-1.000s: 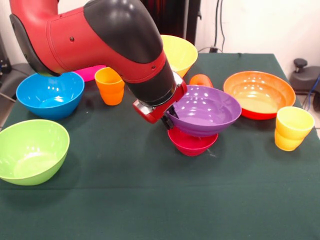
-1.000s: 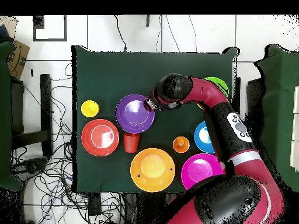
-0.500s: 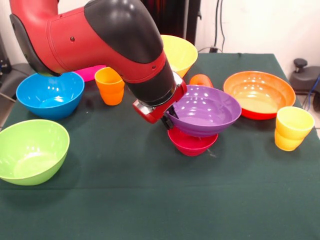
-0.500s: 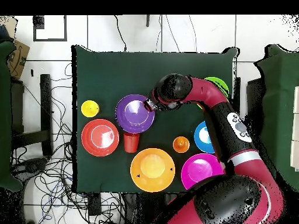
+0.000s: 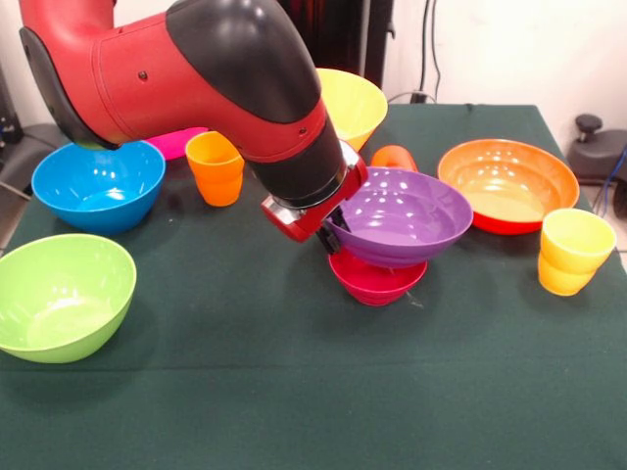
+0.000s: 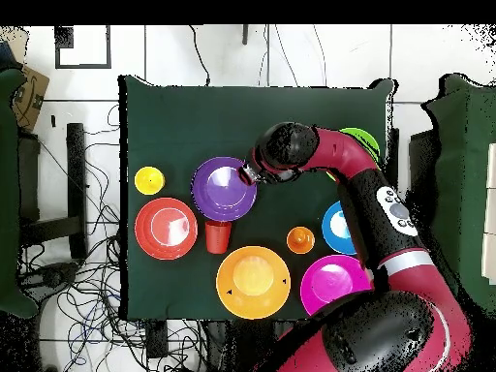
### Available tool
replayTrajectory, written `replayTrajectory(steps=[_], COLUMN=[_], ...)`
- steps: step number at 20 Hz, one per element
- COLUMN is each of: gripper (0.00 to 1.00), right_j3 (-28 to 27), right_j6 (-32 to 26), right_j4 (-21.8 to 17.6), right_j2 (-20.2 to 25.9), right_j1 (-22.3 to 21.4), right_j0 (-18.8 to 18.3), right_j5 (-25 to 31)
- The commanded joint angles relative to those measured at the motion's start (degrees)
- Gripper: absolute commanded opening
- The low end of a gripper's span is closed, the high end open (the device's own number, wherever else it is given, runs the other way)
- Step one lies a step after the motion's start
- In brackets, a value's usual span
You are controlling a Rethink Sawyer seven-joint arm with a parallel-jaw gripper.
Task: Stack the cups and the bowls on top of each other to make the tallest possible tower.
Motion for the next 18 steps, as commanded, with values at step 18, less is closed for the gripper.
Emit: replayTrajectory(steps=[18], gripper=[0.0], right_j3=[-4.6], right_j6=[-10.7], right_j4=[-5.6], right_j2=[1.0], right_j1=[1.0], right_j0=[0.2], right_j5=[-2.7])
